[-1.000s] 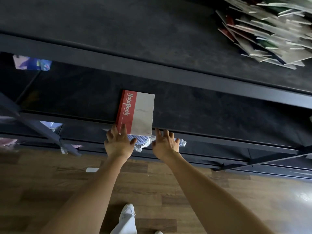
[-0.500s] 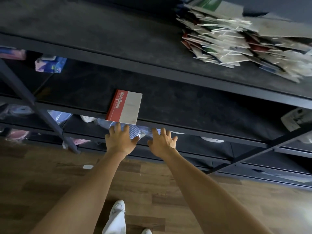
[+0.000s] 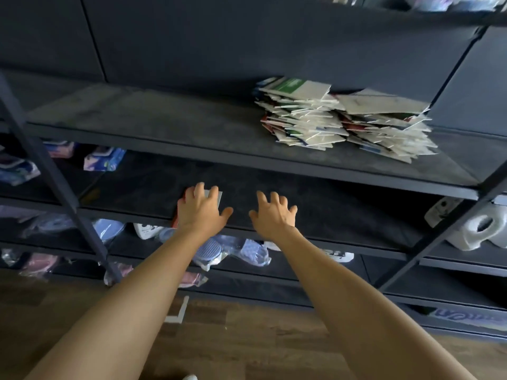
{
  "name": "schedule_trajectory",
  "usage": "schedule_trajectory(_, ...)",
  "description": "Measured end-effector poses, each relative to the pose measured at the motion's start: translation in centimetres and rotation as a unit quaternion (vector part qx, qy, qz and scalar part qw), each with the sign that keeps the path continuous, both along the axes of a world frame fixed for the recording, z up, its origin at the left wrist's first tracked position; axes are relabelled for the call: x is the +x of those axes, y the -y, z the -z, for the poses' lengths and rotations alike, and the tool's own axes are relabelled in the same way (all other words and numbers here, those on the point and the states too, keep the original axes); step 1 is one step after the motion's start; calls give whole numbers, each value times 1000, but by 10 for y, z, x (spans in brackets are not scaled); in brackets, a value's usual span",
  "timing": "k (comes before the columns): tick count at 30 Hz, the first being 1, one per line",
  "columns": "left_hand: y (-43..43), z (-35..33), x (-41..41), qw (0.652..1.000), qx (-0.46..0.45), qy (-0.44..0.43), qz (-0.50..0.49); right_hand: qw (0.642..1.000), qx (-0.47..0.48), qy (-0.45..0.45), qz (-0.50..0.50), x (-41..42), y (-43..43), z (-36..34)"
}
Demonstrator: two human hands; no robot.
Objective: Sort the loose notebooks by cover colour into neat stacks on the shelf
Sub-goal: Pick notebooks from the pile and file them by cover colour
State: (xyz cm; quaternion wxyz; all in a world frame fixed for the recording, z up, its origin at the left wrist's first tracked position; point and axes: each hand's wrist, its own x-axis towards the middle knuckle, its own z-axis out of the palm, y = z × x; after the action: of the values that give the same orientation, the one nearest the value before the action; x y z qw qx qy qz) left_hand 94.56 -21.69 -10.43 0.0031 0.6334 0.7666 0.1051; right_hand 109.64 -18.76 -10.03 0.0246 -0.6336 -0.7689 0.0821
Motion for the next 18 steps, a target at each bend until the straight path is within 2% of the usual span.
schedule_trajectory(9, -55, -63, 13, 998, 48, -8, 29, 997, 79, -22, 9, 5, -51, -72)
schedule_trajectory(18, -169, -102, -15, 992, 89, -27, 88, 988, 141, -26, 58, -14, -156, -117)
